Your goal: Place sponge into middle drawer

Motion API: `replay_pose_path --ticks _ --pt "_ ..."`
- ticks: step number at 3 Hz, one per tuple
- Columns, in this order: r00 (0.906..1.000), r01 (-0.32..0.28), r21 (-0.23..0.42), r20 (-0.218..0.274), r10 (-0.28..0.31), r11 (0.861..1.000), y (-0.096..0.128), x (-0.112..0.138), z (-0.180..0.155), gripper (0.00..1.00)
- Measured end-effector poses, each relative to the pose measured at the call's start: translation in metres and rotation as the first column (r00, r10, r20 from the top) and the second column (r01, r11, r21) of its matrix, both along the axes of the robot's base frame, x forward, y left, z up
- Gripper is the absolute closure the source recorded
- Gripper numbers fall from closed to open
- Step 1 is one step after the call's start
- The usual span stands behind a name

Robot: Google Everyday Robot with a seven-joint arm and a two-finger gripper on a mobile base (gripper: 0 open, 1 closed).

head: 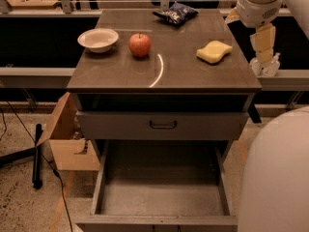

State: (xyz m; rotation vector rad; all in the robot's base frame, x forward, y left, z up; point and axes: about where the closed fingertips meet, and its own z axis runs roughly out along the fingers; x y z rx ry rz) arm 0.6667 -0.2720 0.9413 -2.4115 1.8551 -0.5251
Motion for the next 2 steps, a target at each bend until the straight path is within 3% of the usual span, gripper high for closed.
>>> replay_pose_path --ticks 1,2 --pt "0.9999 -0.003 0.005 0.016 0.003 1.0 -0.001 0.008 -0.005 0.0" --pt "0.998 -0.043 -0.009 0.046 0.044 0.999 -0.008 0.019 -0.005 0.0"
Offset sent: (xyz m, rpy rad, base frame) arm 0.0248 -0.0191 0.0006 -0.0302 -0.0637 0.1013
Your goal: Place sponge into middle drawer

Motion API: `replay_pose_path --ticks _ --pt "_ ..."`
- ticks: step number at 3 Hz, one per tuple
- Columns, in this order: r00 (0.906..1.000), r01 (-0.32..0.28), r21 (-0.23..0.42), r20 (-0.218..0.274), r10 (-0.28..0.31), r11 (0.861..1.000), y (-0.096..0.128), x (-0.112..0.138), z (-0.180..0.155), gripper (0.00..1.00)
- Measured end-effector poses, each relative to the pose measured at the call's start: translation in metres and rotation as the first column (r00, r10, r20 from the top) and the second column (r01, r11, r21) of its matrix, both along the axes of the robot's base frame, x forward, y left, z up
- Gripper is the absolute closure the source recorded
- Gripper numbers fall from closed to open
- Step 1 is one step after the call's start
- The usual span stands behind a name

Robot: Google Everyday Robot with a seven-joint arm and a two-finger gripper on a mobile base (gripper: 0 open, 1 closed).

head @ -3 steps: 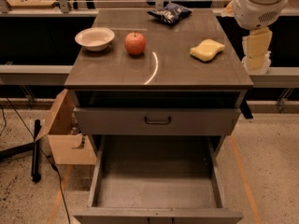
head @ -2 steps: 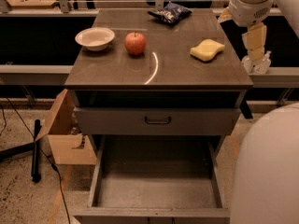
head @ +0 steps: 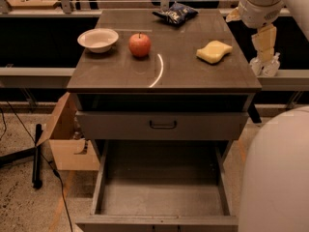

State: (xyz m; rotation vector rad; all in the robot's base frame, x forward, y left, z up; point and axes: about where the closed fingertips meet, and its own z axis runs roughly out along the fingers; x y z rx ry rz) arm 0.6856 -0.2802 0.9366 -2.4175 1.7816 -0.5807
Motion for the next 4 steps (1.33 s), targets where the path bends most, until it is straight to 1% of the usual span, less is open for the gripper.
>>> replay_pose_path --ticks 1,2,3,4 --pt "0.9989 -0.045 -0.007 0.014 0.045 0.999 -0.003 0.009 -0.002 0.0" --pt "0.9911 -0.131 0.039 0.028 0.13 0.991 0.0 0.02 -0.011 0.0" --pt "0.9731 -0.228 0.101 0.057 0.223 0.968 0.011 0.033 -0.02 0.0" --pt "0.9538 -0.296 0.121 0.09 0.287 0.947 0.022 0.048 -0.026 0.0"
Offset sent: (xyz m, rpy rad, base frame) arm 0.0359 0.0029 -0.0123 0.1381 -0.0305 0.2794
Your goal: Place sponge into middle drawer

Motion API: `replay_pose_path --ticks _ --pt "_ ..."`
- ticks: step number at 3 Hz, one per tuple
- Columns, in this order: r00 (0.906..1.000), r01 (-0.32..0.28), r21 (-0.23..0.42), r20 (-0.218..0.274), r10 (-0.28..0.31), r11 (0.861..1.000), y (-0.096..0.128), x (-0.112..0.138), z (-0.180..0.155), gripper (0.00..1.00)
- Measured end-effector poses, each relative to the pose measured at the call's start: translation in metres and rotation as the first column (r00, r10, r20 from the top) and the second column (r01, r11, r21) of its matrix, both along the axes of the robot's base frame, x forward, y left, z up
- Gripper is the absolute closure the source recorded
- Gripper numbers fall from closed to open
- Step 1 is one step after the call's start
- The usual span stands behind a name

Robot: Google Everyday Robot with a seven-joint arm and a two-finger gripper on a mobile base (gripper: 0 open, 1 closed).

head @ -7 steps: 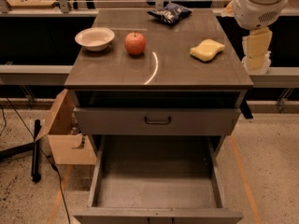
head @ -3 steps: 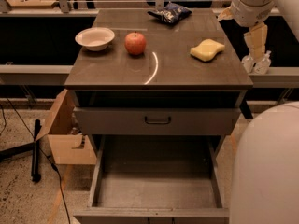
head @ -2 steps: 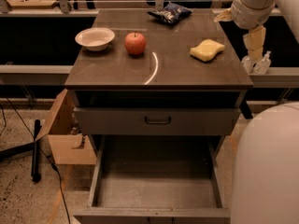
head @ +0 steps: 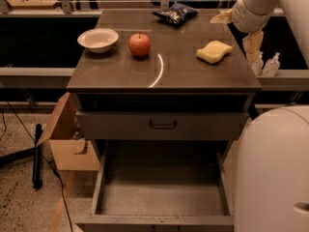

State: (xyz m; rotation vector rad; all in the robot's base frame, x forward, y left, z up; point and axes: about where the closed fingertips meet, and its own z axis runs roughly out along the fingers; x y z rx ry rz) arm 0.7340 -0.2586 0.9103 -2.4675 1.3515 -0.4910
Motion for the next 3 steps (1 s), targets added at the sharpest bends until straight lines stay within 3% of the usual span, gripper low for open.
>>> replay_pose_path --ticks 2,3 --pt "0.9974 -0.059 -0.02 0.04 0.06 0.998 0.003 0.026 -0.015 0.0" --pt "0.9986 -0.047 -0.028 0.021 0.048 0.998 -0.004 0.033 -0.029 0.0"
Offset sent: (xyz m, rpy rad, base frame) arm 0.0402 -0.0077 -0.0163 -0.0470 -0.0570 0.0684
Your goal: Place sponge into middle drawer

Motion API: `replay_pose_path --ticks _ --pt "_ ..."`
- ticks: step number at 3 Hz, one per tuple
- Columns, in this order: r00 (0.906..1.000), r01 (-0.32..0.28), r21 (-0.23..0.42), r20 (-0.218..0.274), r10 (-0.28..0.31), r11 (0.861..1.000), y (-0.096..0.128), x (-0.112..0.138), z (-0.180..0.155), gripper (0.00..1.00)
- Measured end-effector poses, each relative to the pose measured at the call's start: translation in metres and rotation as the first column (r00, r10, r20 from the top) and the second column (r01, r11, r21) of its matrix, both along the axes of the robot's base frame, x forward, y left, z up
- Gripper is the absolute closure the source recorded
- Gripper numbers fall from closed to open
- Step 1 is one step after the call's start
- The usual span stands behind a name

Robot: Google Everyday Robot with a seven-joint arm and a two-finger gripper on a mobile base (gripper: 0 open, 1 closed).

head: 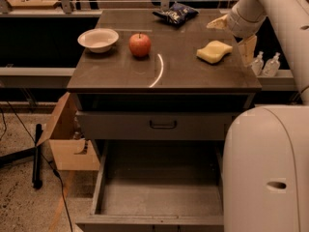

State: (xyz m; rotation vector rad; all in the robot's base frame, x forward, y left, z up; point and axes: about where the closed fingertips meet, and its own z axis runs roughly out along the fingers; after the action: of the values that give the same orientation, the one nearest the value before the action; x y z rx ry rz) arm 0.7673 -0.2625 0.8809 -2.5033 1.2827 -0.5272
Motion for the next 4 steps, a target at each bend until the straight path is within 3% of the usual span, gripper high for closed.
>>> replay_pose_path --ticks 4 --pt "0.9987 -0.003 -0.114 -0.05 -0.003 0.993 0.03 0.023 -0.015 0.0"
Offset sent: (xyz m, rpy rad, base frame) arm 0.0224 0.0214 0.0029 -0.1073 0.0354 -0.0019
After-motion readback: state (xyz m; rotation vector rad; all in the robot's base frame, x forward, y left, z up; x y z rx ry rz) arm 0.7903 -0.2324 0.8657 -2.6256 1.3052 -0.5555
